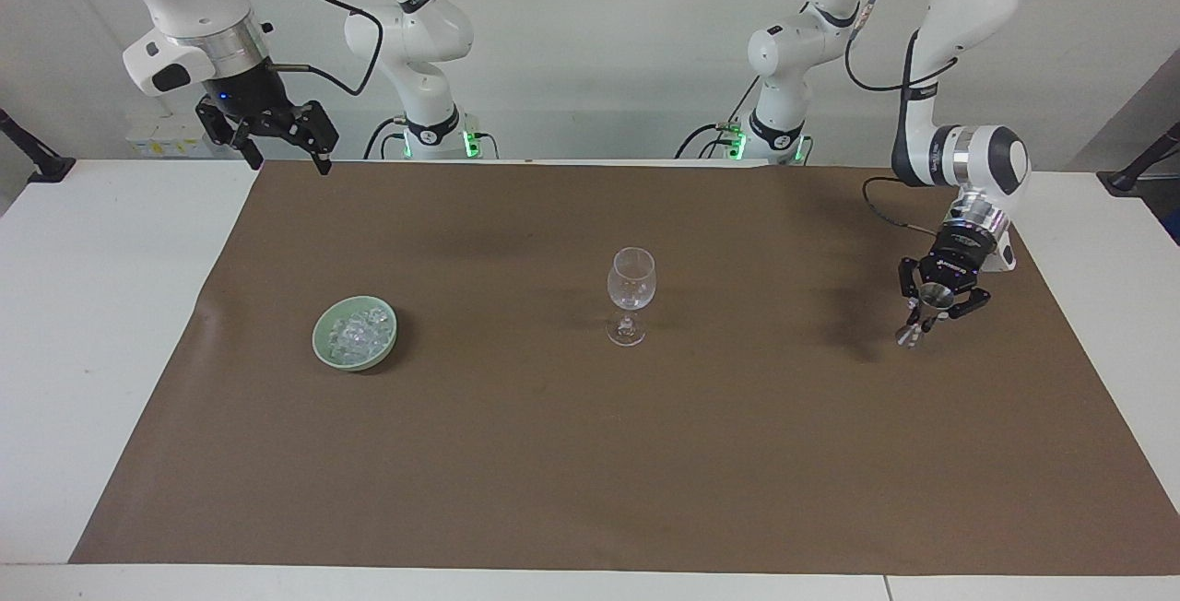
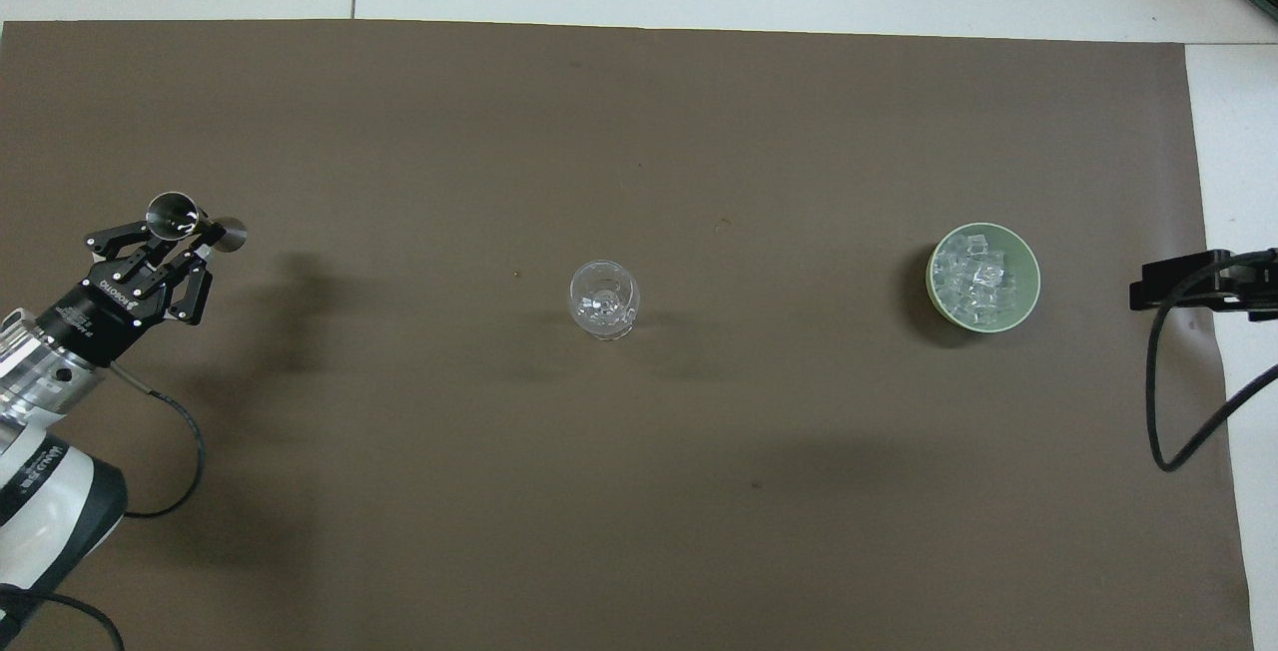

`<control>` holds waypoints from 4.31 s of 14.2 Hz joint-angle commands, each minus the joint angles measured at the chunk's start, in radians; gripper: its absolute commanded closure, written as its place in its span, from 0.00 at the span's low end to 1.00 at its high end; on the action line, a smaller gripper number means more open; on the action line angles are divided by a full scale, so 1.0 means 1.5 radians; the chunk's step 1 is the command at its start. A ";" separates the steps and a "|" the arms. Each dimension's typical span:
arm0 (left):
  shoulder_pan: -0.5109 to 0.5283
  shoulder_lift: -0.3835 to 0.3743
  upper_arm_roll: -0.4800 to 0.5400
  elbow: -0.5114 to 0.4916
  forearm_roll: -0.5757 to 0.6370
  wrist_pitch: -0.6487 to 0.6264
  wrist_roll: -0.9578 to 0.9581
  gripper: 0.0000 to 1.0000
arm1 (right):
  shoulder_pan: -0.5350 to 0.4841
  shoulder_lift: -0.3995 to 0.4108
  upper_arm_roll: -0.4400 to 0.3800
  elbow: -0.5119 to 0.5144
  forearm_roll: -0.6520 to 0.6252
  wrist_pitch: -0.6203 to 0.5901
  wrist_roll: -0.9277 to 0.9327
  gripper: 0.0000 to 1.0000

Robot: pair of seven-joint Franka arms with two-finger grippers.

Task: Pour wine and add ice with both arms
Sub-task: 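Lift the jigger with the left gripper and carry it over the glass, then tilt the jigger with the left gripper to pour into the glass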

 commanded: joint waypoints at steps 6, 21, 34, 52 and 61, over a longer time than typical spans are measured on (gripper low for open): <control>-0.252 -0.131 0.008 -0.030 -0.155 0.265 0.000 1.00 | -0.002 -0.015 0.001 -0.015 0.006 0.000 -0.014 0.00; -0.330 -0.116 -0.242 0.109 -0.171 0.657 0.002 1.00 | -0.002 -0.015 0.001 -0.015 0.006 0.000 -0.014 0.00; -0.358 -0.029 -0.288 0.209 -0.078 0.798 0.028 1.00 | -0.002 -0.015 0.001 -0.015 0.006 0.000 -0.014 0.00; -0.381 -0.020 -0.289 0.187 -0.081 0.824 0.127 1.00 | -0.002 -0.015 0.001 -0.015 0.006 0.000 -0.014 0.00; -0.394 -0.016 -0.289 0.187 -0.081 0.838 0.171 1.00 | -0.002 -0.015 0.001 -0.015 0.006 0.000 -0.014 0.00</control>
